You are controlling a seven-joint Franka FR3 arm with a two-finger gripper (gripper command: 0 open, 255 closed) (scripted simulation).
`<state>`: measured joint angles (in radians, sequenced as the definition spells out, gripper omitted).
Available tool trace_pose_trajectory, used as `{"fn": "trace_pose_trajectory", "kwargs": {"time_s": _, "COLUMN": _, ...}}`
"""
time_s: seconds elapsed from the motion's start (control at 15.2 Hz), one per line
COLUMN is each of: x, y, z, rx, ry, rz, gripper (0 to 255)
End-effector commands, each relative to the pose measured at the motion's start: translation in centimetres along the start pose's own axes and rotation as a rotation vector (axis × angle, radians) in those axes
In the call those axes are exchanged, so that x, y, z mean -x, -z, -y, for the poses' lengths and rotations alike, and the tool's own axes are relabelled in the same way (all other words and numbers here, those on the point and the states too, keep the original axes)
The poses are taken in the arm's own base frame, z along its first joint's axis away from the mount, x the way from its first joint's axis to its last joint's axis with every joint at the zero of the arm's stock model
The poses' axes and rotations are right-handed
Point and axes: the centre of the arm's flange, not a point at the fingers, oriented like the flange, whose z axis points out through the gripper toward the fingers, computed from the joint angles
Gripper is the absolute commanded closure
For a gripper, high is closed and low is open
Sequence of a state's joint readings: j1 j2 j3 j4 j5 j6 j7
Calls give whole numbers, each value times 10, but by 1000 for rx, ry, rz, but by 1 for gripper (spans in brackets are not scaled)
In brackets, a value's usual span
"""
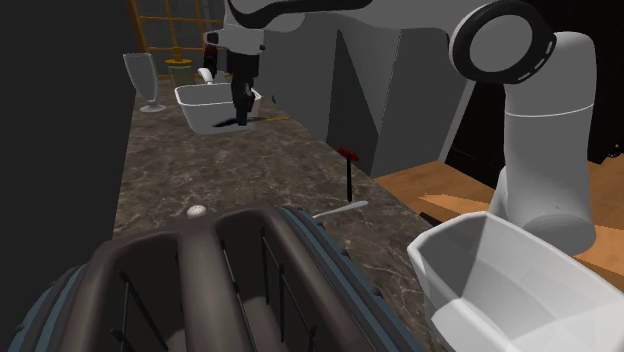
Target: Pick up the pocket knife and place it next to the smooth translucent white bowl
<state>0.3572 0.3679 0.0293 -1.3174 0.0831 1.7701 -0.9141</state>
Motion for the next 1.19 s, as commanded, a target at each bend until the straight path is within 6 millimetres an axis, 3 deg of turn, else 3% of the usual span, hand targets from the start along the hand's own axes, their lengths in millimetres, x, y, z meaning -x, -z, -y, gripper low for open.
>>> {"fn": "trace_pose_trajectory", "kwargs": {"time_s": 0.0, "x": -2, "y": 11, "z": 0, "rx": 0, "ry": 0, "rz": 0, "gripper": 255}}
{"fn": "trace_pose_trajectory", "kwargs": {"time_s": 0.92, "x": -11, "y": 83, "z": -1, "rx": 0, "ry": 0, "rz": 0, "gripper": 255}}
{"fn": "trace_pose_trajectory", "kwargs": {"time_s": 1.12, "x": 2, "y": 85, "z": 36, "rx": 0, "ry": 0, "rz": 0, "gripper": 255}}
